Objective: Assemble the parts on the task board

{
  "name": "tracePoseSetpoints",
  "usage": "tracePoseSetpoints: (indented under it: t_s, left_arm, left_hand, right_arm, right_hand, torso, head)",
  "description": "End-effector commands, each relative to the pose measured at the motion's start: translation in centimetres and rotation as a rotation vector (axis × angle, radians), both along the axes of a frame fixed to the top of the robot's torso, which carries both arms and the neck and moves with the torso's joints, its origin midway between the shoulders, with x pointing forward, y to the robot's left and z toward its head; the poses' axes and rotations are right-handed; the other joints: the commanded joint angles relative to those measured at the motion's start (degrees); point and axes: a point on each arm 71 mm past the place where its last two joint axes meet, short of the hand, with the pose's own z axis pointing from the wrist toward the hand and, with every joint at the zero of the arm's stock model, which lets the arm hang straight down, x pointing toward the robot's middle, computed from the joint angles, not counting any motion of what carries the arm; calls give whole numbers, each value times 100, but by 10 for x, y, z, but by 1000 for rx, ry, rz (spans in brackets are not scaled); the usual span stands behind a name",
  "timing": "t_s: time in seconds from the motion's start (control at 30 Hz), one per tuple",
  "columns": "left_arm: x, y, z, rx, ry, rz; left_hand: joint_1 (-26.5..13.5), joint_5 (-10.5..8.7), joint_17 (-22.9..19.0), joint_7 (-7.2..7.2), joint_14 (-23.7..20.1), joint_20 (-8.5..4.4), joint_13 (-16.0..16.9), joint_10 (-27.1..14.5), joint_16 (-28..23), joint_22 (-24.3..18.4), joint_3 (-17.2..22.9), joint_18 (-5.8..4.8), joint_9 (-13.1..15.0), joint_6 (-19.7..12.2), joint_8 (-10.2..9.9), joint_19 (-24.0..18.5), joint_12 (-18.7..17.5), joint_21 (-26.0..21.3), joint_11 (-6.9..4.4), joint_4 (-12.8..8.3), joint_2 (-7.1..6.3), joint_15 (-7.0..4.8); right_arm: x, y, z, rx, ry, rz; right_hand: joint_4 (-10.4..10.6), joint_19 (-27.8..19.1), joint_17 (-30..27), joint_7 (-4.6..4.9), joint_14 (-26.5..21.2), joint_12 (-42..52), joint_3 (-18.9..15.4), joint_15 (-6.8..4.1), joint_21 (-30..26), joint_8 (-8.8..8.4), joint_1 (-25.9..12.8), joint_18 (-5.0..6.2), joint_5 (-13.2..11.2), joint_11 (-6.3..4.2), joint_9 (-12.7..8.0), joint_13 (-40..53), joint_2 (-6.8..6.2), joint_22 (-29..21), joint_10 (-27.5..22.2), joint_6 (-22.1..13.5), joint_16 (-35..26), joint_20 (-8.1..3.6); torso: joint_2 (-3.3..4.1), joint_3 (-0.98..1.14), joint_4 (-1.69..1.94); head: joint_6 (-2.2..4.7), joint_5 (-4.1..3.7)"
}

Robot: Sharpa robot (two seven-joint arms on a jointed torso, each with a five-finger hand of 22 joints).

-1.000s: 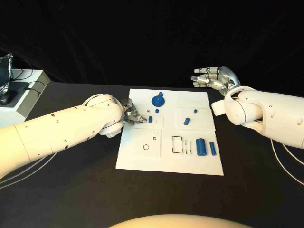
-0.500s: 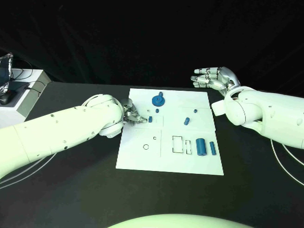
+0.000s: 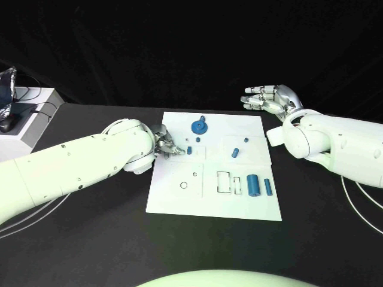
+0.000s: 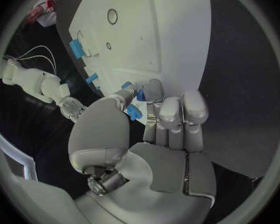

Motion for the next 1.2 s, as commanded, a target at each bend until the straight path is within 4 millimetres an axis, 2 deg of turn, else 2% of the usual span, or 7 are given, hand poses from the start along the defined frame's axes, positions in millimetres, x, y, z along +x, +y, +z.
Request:
tracePoseSetpoints:
  t_s: [0.03, 1.0, 1.07, 1.1, 1.13, 1.17, 1.2]
  left_arm:
    - [-1, -2, 1, -5, 0, -8]
    - [3, 3, 3, -8, 6, 3]
    - [2, 3, 3, -9, 6, 3]
    - [2, 3, 3, -9, 6, 3]
    - [2, 3, 3, -10, 7, 3]
    - [2, 3, 3, -11, 7, 3]
    - [2, 2, 3, -12, 6, 3]
  left_hand:
    - [56, -24, 1, 27, 16, -16, -11, -33, 14, 611, -34, -76, 3, -8, 38, -6, 30, 5, 10, -9, -17, -25]
    - [40, -35, 5, 34, 15, 0, -19, -47, -3, 604, -128, -65, 10, -18, 53, -12, 37, -13, 16, 52, -27, -19]
    - [-1, -26, 10, 34, 16, 1, -19, -43, -3, 605, -330, -64, 22, -12, 74, -9, 43, -12, 18, 121, -29, -9]
    - [71, -16, 13, 43, 15, 3, -22, -47, -6, 602, -765, -60, 31, -19, 87, -11, 44, -19, 21, 247, 55, -6]
    - [122, -6, 15, 43, 17, 2, -24, -50, -7, 603, -1103, -61, 27, -10, 86, -10, 45, -18, 25, 380, 85, -5]
    - [319, 18, 20, 51, 15, -1, -25, -47, -8, 606, -1664, -62, 16, -10, 74, -4, 48, -11, 21, 557, 205, -5]
    - [444, 8, 25, 52, 19, -1, -26, -49, -8, 606, -1960, -64, 9, -6, 67, -6, 50, -12, 28, 728, 247, -9]
  right_arm:
    - [0, 1, 0, -2, -5, 16]
    - [-1, 1, -2, -3, 1, 16]
    - [-1, 1, -2, -3, 1, 16]
    - [-1, 1, -2, -3, 1, 16]
    - [-1, 1, -2, -3, 2, 17]
    - [-1, 1, -2, -3, 2, 17]
    - [-1, 0, -2, -3, 2, 16]
  right_hand:
    - [-3, -57, -7, 200, -39, -18, -34, 7, -33, -24, -21, -75, 2, 7, -3, -6, 3, -9, 33, 0, -37, -12]
    - [-5, -254, -7, 196, -36, -18, -38, 6, -45, -22, -17, -125, 1, 4, -1, -6, 5, -21, 42, 31, -37, -15]
    - [-5, -260, -7, 196, -37, -18, -39, 6, -45, -22, -18, -129, 1, 3, 0, -6, 5, -21, 44, 35, -37, -16]
    - [-5, -274, -7, 195, -39, -18, -41, 6, -45, -21, -19, -138, 1, 1, 0, -6, 4, -22, 49, 47, -37, -18]
    - [-5, -274, -7, 195, -39, -18, -41, 6, -45, -21, -19, -138, 1, 1, 0, -6, 4, -22, 49, 47, -37, -18]
    - [-5, -274, -7, 195, -39, -18, -41, 6, -45, -21, -19, -138, 1, 1, 0, -6, 4, -22, 49, 47, -37, -18]
    - [-5, -274, -7, 195, -39, -18, -41, 6, -45, -21, -19, -138, 1, 1, 0, -6, 4, -22, 49, 47, -37, -18]
  torso:
    - [3, 0, -2]
    - [4, 1, -3]
    - [4, 0, -3]
    - [4, 1, -2]
    - [4, 1, -2]
    - [3, 2, -2]
    - [3, 2, -1]
  head:
    - [-1, 0]
    - [-8, 9]
    - [-8, 8]
    - [-7, 8]
    - [-7, 8]
    - [-5, 7]
    - [-5, 7]
